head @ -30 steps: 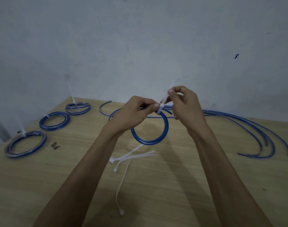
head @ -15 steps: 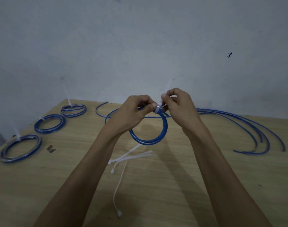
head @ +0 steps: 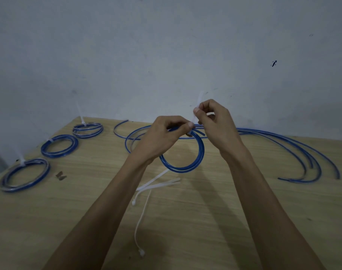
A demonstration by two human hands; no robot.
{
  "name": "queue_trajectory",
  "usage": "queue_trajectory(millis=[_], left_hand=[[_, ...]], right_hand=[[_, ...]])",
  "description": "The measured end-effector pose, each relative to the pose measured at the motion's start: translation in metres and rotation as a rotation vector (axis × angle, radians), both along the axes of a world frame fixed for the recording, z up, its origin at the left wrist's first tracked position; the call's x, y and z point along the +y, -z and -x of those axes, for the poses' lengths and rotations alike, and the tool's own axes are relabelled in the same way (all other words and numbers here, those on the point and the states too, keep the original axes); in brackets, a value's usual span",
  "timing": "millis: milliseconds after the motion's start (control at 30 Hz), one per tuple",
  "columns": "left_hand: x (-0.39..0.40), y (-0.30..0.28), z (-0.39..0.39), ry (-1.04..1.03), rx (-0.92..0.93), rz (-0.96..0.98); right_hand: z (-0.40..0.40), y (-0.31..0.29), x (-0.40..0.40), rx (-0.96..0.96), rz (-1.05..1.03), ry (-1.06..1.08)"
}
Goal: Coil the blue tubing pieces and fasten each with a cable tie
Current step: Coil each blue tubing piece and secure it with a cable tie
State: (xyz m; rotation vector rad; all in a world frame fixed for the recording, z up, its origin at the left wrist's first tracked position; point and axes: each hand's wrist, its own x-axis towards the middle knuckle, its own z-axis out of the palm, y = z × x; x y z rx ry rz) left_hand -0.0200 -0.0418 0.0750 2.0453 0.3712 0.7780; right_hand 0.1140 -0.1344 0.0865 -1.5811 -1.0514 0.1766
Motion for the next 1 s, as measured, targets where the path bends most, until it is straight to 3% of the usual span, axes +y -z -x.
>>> queue_trajectory(millis=[200, 533, 700, 867, 1000], left_hand=[[-0.003, -0.003, 0.002, -0.009, 0.055, 0.102], [0.008, -0.002, 0.011, 0.017, 0.149, 0.072], [0.011, 0.002, 0.011, -0.029, 0.252, 0.082], [0.017, 0.002, 0.012, -0.075, 0.259, 0.225], [0.015, 0.001, 0.014, -0.018, 0.217, 0.196]], right_hand=[[-0.002, 0.01, 0.008, 0.073, -0.028, 0.074], [0.008, 0.019, 0.016, 0.108, -0.142, 0.11], [0.007, 0.021, 0.013, 0.03, -0.091, 0.041], [0.012, 0.019, 0.015, -0.137, -0.106, -0.036], [0.009, 0.021, 0.015, -0.1, -0.134, -0.01]])
